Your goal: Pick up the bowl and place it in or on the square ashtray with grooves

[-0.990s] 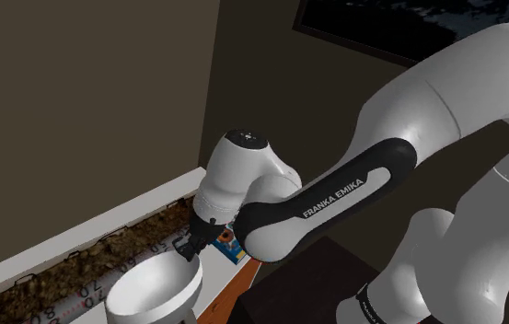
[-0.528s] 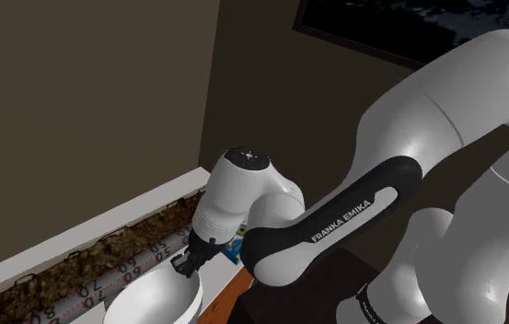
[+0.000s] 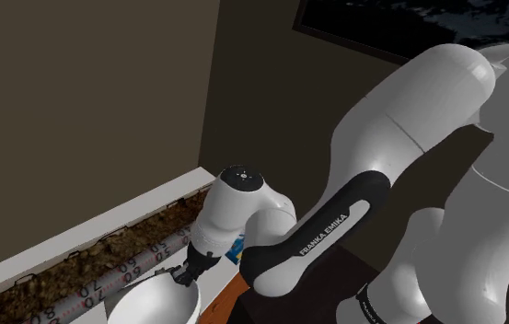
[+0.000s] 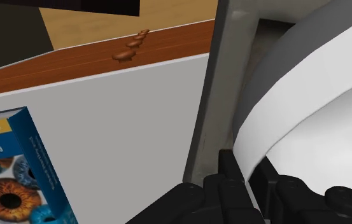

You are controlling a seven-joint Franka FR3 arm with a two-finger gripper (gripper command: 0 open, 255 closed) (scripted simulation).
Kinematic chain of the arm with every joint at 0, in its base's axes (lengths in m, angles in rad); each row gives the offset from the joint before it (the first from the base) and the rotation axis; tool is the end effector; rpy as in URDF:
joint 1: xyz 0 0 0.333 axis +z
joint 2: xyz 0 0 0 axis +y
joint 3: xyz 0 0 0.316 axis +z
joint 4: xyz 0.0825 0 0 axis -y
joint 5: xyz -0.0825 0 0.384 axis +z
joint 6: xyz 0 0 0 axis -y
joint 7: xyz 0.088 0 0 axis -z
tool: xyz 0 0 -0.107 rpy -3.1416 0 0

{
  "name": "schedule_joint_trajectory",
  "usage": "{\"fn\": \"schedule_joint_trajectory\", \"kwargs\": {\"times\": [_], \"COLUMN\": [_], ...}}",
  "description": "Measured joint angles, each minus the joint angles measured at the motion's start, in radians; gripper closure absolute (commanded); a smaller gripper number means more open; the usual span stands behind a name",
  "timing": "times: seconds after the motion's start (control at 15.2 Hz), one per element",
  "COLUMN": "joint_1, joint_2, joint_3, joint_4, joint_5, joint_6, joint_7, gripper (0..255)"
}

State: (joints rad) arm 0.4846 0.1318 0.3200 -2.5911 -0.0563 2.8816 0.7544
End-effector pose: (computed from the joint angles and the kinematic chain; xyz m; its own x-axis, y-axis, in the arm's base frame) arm 0.3139 0.3353 0.2296 0.9900 0.0897 0.1086 0.1033 -0.9865 -0.1269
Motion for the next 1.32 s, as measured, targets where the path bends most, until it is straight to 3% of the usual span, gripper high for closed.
{"fn": "schedule_joint_trajectory", "kwargs": {"times": [0.33, 0.73, 0.79, 1.19, 1.32], "joint_1": [0.036, 0.046, 0.046, 0.047, 0.014], "joint_2": [0.085, 0.099, 0.099, 0.101, 0.046], "joint_3": [-0.053, -0.068, -0.068, -0.066, -0.024], "joint_4": [0.011, 0.013, 0.013, 0.012, -0.005], "joint_5": [-0.085, -0.101, -0.1, -0.1, -0.054], "joint_6": [0.073, 0.088, 0.087, 0.087, 0.05], "joint_7": [0.063, 0.074, 0.074, 0.074, 0.039], "gripper": [255, 255, 0, 0, 0]}}
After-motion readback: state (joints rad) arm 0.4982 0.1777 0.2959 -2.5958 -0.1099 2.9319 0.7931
